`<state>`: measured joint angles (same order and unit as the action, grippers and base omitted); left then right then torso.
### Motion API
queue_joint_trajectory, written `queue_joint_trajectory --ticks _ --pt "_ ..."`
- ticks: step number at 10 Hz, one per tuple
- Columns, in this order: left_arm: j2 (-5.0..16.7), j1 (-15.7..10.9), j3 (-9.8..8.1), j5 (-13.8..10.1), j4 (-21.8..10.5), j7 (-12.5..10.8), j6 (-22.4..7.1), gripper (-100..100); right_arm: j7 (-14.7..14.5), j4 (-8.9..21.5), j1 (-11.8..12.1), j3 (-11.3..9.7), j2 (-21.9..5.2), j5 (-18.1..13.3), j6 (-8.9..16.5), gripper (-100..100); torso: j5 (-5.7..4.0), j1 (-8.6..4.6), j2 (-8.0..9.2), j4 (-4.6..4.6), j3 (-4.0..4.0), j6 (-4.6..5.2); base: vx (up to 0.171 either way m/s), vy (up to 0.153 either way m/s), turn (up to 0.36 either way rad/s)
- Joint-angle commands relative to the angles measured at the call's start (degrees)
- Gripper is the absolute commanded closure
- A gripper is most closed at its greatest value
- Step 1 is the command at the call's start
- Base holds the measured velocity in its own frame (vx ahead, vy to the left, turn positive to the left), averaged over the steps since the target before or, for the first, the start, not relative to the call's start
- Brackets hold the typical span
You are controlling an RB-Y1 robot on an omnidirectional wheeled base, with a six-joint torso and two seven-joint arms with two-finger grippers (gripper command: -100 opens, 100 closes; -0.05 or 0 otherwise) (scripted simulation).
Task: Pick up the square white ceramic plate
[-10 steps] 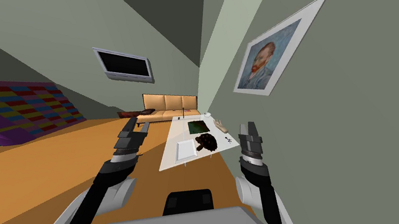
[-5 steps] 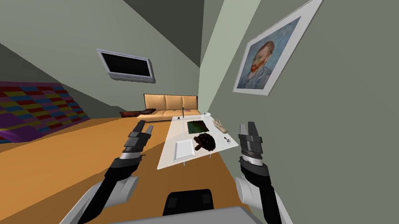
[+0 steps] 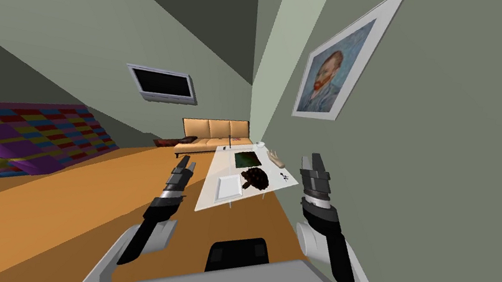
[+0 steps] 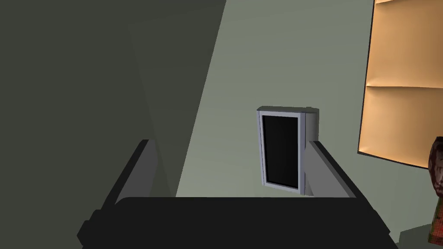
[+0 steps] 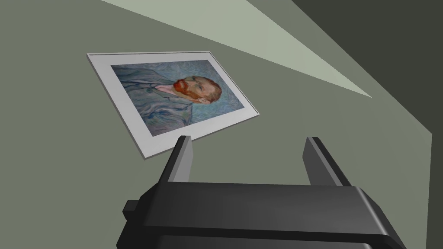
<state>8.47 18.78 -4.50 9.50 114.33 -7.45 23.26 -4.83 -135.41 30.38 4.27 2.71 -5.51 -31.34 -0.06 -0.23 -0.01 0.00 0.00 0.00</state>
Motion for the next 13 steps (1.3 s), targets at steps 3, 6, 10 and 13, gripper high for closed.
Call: queue_joint_trajectory --ticks 3,6,10,13 --pt "0.33 -2.1 -0.42 0.82 -5.92 -0.04 -1.62 -100 0.0 0.0 0.0 0.0 0.0 0.0 0.0 0 -0.02 -0.04 0.03 0.01 0.02 0.0 -0.017 -0.073 0.039" --pt "0.52 -3.65 -0.75 1.23 -10.74 -0.02 -2.9 -100 0.0 0.0 0.0 0.0 0.0 0.0 0.0 0 -0.02 -0.03 0.0 0.0 0.0 0.0 -0.007 -0.071 0.033" --pt "0.68 -5.05 -1.02 1.38 -15.72 0.09 -4.33 -100 0.0 0.0 0.0 0.0 0.0 0.0 0.0 0 -0.01 0.01 0.0 0.0 0.0 0.0 -0.01 -0.063 0.022" --pt "0.84 -6.23 -1.21 1.23 -20.59 0.29 -5.87 -100 0.0 0.0 0.0 0.0 0.0 0.0 0.0 0 0.0 0.0 -0.05 -0.01 -0.02 0.0 0.002 -0.056 0.019"
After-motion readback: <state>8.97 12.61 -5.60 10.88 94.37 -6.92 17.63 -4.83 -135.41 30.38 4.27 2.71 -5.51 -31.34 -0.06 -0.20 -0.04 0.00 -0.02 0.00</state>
